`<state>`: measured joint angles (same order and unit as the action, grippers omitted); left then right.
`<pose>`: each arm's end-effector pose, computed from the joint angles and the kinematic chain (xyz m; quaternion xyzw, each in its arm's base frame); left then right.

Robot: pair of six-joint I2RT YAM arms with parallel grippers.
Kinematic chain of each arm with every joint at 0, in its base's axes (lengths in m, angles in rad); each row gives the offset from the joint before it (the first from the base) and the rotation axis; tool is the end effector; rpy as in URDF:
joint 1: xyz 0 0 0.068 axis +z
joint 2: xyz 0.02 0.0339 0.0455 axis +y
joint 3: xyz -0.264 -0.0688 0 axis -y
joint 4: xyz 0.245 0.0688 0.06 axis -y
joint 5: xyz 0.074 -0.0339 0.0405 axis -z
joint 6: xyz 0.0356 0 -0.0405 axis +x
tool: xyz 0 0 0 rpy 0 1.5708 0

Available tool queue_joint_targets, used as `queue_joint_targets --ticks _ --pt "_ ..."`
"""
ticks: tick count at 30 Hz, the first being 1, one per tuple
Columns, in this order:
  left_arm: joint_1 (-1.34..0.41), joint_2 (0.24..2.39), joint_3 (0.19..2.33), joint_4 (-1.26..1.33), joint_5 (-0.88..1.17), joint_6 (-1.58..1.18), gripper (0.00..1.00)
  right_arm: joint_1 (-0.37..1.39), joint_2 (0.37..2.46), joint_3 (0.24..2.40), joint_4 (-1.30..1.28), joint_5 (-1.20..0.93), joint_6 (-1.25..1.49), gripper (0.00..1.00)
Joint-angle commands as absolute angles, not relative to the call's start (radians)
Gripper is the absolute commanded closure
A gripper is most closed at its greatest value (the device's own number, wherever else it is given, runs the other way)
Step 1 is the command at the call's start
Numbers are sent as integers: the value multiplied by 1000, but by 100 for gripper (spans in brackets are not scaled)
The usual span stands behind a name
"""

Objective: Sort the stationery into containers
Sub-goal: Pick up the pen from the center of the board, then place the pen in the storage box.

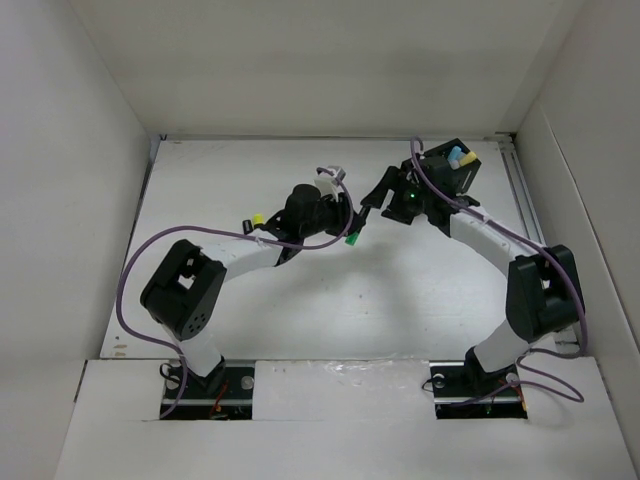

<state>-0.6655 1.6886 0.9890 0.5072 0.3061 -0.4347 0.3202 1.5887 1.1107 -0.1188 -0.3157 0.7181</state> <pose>0.2947 -0.2450 0.2432 0.1841 0.7465 -0.4289 0.4743 0.3373 0.1235 0.2574 0.1004 0.8701 0.3499 0.3323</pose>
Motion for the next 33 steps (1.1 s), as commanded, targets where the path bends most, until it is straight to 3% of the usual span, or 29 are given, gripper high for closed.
queue_joint_targets --ticks 1,5,6,10,13,18,22,23,30,33 --pt "-663 1644 980 577 347 -433 100 327 1614 1114 -84 -406 710 17" --pt "-663 1644 989 577 356 -433 100 347 1632 1124 -84 -420 701 33" --pt "-663 1644 989 577 356 -423 100 347 1643 1124 -84 -420 701 44" --pt "-663 1644 989 577 356 -423 100 347 1652 1134 -74 -420 710 72" --pt "-663 1644 999 577 331 -423 98 347 1652 1134 -63 -420 719 88" --pt "-663 1644 999 577 310 -423 94 347 1643 1134 -63 -417 729 96" --pt "-663 1617 983 597 310 -423 65 324 1643 1144 -63 -336 738 99" --pt "-663 1606 970 597 301 -423 53 315 1632 1158 -63 -306 747 99" --pt "-663 1433 875 588 221 -414 33 183 1632 1268 -77 -143 781 100" --pt "-663 1359 836 511 111 -423 26 137 1621 1310 -107 41 781 100"
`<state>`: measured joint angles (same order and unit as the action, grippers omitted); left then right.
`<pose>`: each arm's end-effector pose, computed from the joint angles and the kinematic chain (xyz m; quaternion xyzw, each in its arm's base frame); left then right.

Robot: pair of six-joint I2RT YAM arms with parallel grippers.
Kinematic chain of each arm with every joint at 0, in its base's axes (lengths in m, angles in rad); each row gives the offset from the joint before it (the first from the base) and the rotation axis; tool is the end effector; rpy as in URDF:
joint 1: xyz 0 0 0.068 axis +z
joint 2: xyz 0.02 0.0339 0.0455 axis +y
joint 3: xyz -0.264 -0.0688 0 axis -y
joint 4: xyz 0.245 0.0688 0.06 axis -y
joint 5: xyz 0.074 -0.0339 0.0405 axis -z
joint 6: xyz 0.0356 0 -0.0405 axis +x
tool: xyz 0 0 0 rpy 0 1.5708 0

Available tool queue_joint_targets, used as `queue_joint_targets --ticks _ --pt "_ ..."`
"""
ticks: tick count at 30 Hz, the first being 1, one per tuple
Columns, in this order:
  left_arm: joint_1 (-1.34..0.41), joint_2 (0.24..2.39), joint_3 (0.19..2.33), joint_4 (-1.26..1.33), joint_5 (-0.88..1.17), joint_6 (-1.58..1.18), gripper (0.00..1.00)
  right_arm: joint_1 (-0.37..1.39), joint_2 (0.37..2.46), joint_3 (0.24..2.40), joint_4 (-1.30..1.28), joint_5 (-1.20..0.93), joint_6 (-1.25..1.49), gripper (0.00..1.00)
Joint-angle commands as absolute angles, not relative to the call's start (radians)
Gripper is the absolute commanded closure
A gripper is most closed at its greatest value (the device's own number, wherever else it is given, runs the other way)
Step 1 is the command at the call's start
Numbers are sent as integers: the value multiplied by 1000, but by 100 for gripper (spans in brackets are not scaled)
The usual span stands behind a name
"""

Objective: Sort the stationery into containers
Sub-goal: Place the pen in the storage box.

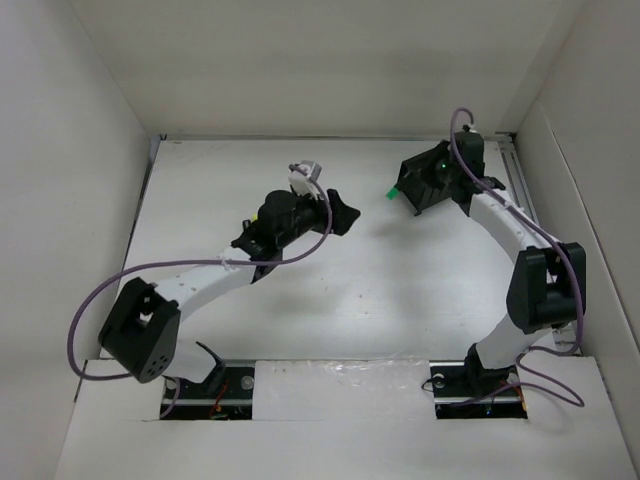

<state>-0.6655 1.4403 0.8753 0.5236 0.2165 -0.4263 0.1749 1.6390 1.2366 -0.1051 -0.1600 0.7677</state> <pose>0.2575 -0.2119 0.2903 0.1599 0.7033 -0.4240 0.5478 0.3755 0.0721 0.2831 0.2122 0.8336 0.2908 0.4190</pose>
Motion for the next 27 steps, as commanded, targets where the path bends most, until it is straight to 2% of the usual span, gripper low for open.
queue_joint_targets --ticks 1,3,6,7,10,13,20,25,27 --pt "-663 1342 825 487 68 -423 23 137 1609 1321 -121 95 781 100" --pt "-663 1295 792 405 -92 -481 19 127 1609 1345 -121 286 781 100" --pt "-614 1260 764 309 -196 -554 19 118 1618 1371 -121 453 781 100" --pt "-600 1259 740 298 -213 -592 25 118 1634 1380 -121 478 781 100" --pt "-580 1250 729 235 -357 -639 30 118 1657 1414 -121 566 772 100" --pt "-580 1261 729 178 -478 -673 32 118 1667 1445 -121 623 761 100" --pt "-568 1370 801 40 -642 -749 36 138 1713 1454 -121 709 739 100" --pt "-448 1466 842 -11 -595 -772 41 172 1772 1485 -121 736 730 100" --pt "-436 1466 809 26 -575 -772 42 185 1772 1485 -121 727 739 91"
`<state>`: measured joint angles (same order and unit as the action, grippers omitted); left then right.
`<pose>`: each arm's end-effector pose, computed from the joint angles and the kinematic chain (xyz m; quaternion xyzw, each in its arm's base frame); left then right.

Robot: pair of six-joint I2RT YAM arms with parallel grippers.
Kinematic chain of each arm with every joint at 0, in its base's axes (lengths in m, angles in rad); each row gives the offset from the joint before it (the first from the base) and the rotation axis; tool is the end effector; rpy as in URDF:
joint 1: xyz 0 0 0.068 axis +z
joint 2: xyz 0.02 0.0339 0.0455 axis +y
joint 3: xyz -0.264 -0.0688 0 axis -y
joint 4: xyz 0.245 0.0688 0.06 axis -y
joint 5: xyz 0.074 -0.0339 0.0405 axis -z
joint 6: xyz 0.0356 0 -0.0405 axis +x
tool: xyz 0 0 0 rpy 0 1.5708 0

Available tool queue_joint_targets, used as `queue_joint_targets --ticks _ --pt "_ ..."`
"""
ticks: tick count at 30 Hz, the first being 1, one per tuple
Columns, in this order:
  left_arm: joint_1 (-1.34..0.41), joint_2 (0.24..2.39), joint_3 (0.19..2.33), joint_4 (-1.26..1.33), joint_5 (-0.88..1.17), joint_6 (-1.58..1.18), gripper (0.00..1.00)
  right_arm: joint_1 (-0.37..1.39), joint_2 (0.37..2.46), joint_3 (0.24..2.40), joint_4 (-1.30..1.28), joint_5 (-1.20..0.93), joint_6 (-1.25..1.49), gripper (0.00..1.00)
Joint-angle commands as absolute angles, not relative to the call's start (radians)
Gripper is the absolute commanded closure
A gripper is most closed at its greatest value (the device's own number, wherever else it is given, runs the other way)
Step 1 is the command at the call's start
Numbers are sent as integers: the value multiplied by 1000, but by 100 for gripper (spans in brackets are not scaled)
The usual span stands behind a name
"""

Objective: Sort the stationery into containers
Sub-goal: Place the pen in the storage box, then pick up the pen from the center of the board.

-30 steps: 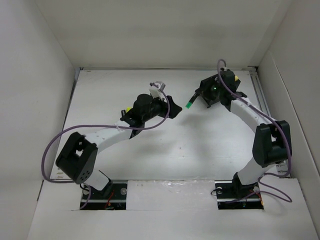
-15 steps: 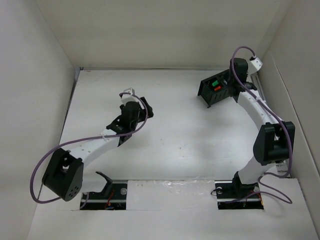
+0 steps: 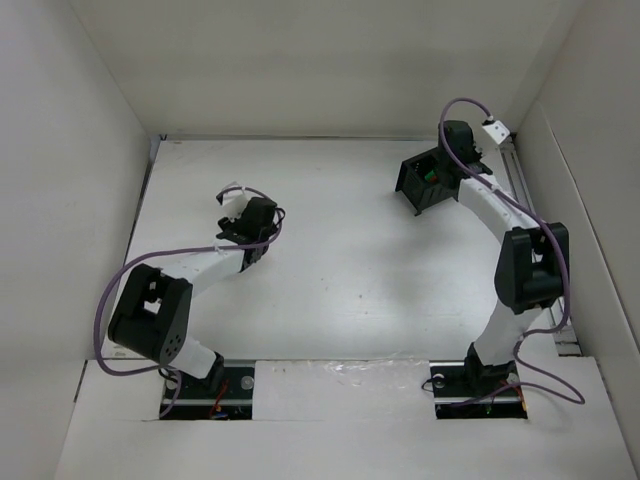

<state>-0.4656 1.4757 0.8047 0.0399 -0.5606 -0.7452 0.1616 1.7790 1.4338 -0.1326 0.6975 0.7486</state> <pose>0.2839 -0.1215 0.2095 -0.2434 0.8310 -0.0448 0.4981 0.4136 0.0443 0.2988 0.4023 0.7172 -0.0476 0.5670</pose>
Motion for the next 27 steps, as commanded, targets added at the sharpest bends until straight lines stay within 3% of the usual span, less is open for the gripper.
queue_joint_targets --ticks 1,2,3,6,7,14,18,23,27 --pt "-425 1448 781 41 -563 -772 43 196 1772 1485 -121 727 739 82" --pt "-425 1448 772 52 -563 -772 43 196 1772 1485 -121 727 739 70" --pt "-425 1433 772 52 -563 -772 45 196 1763 1485 -121 716 739 51" --pt "-425 1424 772 43 -563 -772 50 216 1709 1454 -121 672 761 27" --pt "-425 1424 772 43 -572 -772 52 216 1691 1441 -121 654 776 24" --pt "-425 1445 772 -1 -581 -772 58 268 1552 1298 -89 620 801 21" --pt "-425 1434 747 -26 -592 -781 58 268 1531 1259 -66 577 821 23" --pt "-405 1413 719 -15 -578 -753 48 278 1513 1230 -46 534 821 26" --pt "-405 1439 719 -25 -588 -753 52 278 1493 1198 -25 525 821 29"
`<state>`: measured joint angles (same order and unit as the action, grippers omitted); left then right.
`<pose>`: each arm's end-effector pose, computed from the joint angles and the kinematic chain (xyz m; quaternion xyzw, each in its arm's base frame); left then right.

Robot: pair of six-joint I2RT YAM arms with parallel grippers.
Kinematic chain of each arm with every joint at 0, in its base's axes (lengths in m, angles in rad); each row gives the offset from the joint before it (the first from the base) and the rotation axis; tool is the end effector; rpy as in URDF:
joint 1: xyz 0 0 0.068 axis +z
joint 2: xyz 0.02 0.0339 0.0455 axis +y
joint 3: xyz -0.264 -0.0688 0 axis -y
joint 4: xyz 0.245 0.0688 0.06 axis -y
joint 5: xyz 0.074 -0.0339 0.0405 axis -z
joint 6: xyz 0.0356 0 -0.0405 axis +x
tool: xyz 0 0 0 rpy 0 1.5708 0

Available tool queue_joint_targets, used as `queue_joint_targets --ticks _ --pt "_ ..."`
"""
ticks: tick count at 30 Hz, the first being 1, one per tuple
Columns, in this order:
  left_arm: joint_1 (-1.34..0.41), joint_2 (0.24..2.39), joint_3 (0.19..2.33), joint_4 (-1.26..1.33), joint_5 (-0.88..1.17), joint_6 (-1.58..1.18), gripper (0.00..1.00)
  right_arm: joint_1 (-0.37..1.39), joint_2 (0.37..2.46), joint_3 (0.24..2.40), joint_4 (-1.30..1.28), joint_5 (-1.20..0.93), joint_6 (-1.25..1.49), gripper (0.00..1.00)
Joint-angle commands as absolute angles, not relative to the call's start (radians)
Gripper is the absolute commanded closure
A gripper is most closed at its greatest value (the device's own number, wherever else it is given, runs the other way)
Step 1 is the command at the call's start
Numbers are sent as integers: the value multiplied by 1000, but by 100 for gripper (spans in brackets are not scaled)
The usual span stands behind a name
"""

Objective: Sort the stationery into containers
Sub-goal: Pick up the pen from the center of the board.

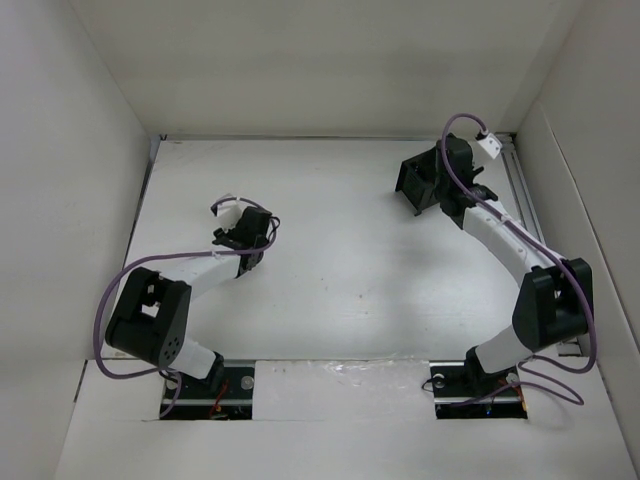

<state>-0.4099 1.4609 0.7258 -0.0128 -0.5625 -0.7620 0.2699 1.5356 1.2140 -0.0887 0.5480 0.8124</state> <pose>0.2729 -0.0979 0.1853 -0.2635 0.8475 -0.0005 0.4608 0.3498 0.0775 0.3152 0.3586 0.7359 0.0779 0.5689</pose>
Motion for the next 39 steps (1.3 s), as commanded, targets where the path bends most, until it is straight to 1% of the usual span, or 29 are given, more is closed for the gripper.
queue_joint_targets --ticks 1,2,3,6,10,14,20,21,26,33,36,39 --pt "-391 1459 719 -25 -577 -743 54 278 1493 1198 -25 525 821 30" --pt "-381 1469 729 -15 -559 -742 54 278 1493 1198 -25 512 821 31" --pt "-368 1480 729 -15 -540 -732 55 278 1483 1198 -25 512 821 31" --pt "-341 1493 739 17 -489 -698 55 278 1483 1198 -15 503 821 31" --pt "-341 1526 759 28 -453 -669 57 287 1492 1189 -15 494 821 31" --pt "-341 1566 790 18 -443 -646 57 296 1493 1189 -6 483 821 32" --pt "-341 1554 779 60 -410 -623 57 305 1513 1198 -6 483 811 32" --pt "-341 1554 779 60 -410 -623 59 305 1513 1198 -6 483 811 32" --pt "-341 1630 847 2 -410 -623 60 305 1503 1198 -6 474 811 32" --pt "-341 1651 867 -26 -410 -623 60 305 1494 1189 -6 454 811 32" --pt "-341 1660 877 -26 -410 -623 65 305 1494 1189 -6 454 811 32" --pt "-341 1660 877 -26 -410 -623 78 305 1483 1189 -6 445 811 32"
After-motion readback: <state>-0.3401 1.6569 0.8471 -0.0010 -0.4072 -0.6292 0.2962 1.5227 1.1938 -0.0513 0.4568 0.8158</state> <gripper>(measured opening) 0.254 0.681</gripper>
